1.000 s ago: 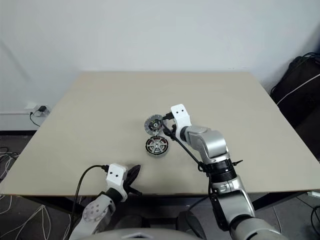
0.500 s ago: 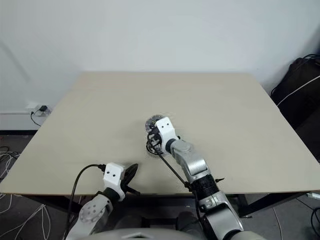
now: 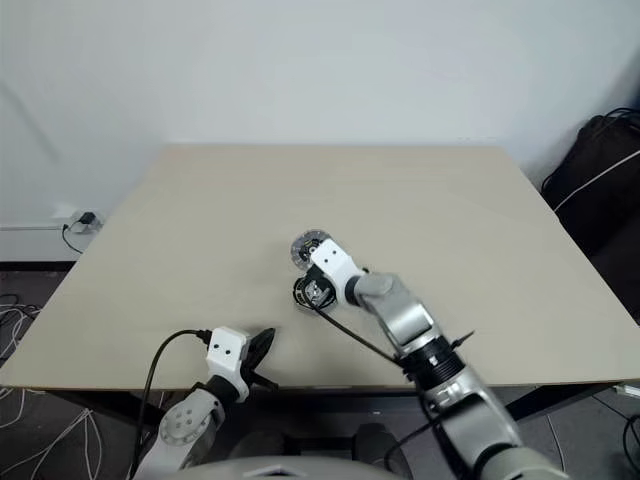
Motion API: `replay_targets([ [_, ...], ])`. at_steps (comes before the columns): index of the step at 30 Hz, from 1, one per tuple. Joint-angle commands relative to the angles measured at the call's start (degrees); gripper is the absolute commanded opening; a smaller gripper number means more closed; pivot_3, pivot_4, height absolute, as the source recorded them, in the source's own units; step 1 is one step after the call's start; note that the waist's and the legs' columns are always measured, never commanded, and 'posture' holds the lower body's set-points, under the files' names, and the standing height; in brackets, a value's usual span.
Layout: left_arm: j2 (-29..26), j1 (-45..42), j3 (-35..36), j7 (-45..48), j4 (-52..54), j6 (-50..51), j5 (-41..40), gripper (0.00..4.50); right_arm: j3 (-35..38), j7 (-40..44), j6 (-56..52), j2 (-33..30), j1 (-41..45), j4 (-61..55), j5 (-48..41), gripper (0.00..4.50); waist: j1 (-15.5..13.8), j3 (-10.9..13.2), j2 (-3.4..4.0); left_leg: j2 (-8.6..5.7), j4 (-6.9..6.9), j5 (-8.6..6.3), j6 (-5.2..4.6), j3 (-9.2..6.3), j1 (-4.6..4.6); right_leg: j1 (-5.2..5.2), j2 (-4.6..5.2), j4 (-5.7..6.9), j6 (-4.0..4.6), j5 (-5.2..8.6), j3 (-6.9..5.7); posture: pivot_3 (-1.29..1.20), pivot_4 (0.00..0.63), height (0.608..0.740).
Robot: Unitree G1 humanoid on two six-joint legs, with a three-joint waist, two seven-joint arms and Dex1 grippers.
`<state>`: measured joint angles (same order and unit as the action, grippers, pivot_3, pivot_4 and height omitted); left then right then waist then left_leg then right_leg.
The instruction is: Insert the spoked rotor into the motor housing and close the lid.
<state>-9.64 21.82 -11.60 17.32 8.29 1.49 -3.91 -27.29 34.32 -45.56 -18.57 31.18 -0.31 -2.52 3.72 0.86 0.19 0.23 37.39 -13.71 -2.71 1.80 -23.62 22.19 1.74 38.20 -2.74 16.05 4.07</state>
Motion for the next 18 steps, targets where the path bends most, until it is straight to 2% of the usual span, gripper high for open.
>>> replay_targets([
  [1, 0.34, -0.85, 0.18, 0.36, -0.60, -2.41, -0.10, 0.04, -4.42, 6.53, 0.18, -3.23, 3.91, -2.95, 1.58, 0.57, -0.03, -0.02, -0.02, 0.01, -0.01, -0.01, 0.02, -0.02, 0.01, -0.01, 0.00, 0.00, 0.01, 0.00, -0.02, 0.00, 0.000, 0.740],
  [7, 1.18, -1.08, 0.40, 0.19, -2.88, -4.39, -0.22, 0.04, -12.20, 14.86, 6.14, -7.96, 8.33, -0.82, 6.45, 2.55, -0.34, -0.02, -0.03, -0.05, -0.02, -0.09, 0.16, -0.11, -0.08, 0.02, 0.18, -0.04, 0.32, 0.16, 0.01, 0.00, 0.000, 0.740],
  [18, 2.36, -0.65, 0.77, -0.25, -5.31, -7.01, -0.05, 0.04, -17.24, 21.56, 13.33, -6.29, 10.75, 7.74, 12.85, 2.55, -0.58, -0.03, -0.06, -0.20, -0.04, -0.11, 0.19, -0.22, -0.09, -0.02, 0.38, -0.04, 0.35, 0.16, -0.06, 0.00, 0.000, 0.740],
])
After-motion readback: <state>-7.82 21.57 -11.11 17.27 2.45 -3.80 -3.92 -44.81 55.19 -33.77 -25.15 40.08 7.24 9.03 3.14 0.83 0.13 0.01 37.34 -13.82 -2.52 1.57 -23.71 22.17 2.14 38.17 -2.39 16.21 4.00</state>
